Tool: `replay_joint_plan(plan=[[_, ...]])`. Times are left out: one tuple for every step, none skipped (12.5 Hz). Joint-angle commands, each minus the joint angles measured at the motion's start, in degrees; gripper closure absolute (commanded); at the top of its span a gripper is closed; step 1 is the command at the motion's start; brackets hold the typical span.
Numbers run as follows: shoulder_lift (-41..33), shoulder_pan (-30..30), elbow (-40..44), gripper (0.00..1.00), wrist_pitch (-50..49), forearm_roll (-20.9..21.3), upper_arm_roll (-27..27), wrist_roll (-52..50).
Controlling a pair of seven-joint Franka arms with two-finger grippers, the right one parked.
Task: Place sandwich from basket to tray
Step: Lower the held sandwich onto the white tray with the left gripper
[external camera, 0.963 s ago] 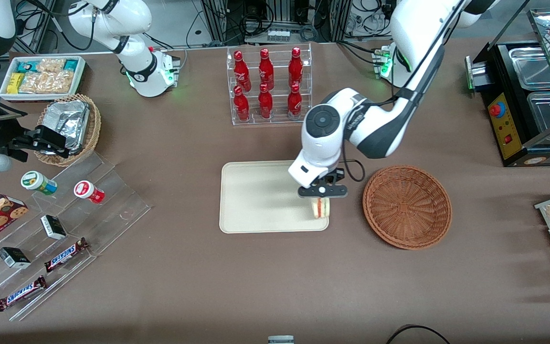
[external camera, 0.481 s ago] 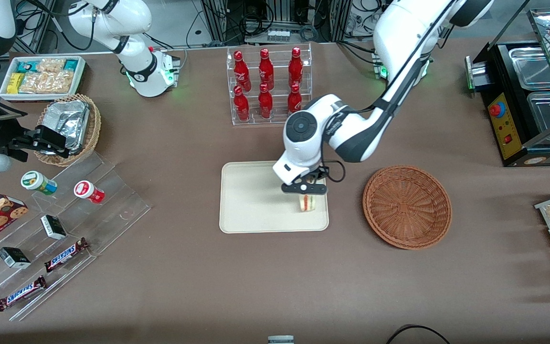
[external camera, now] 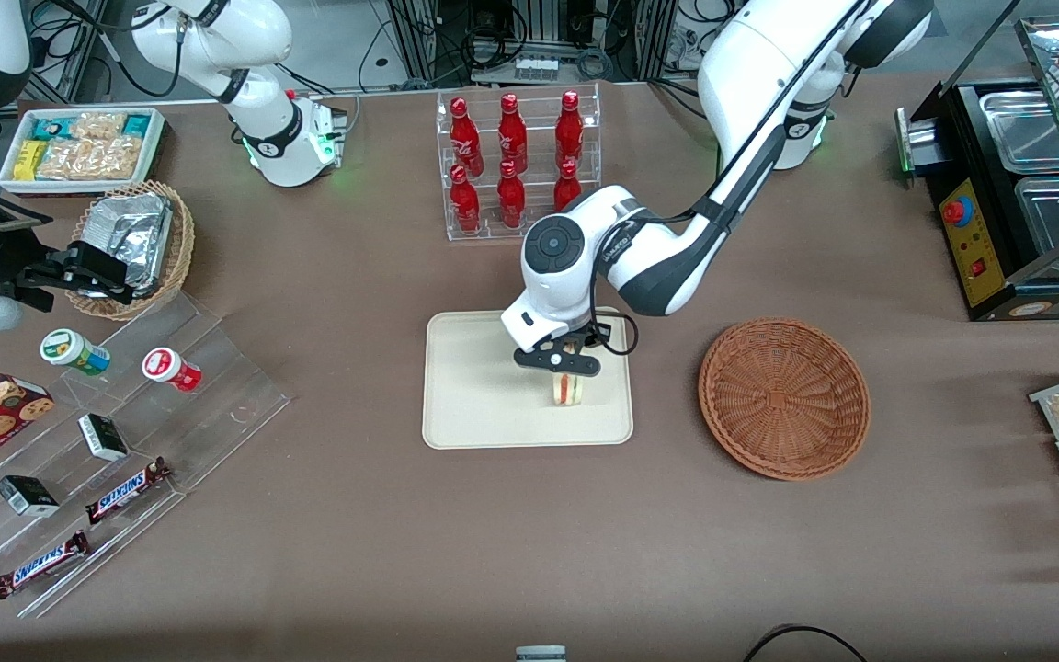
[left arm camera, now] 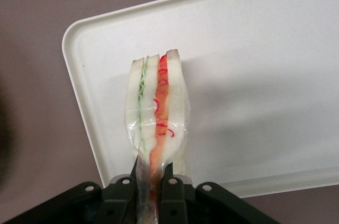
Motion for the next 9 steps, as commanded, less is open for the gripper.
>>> replay_joint_plan(plan=[[1.49, -0.66, 2.05, 1.0, -1.15, 1.14, 0.35, 1.08], [1.93, -0.66, 2.05, 1.0, -0.98, 1.14, 0.35, 0.91], [2.37, -0.58, 2.05, 1.0, -0.89, 1.05, 0.35, 0.39], [3.07, -0.58, 2.22, 1.0, -0.8, 1.05, 0.44, -0.49], [3.33, -0.58, 2.66, 1.0, -0.71, 1.05, 0.52, -1.37], [3.77, -0.58, 2.92, 1.0, -0.71, 1.05, 0.7, -1.64], [4.04, -0.58, 3.19, 1.0, -0.63, 1.05, 0.7, -1.81], [4.04, -0.49, 3.19, 1.0, 0.07, 1.05, 0.79, -2.69], [4.3, -0.4, 3.19, 1.0, 0.69, 1.05, 0.79, -3.65]])
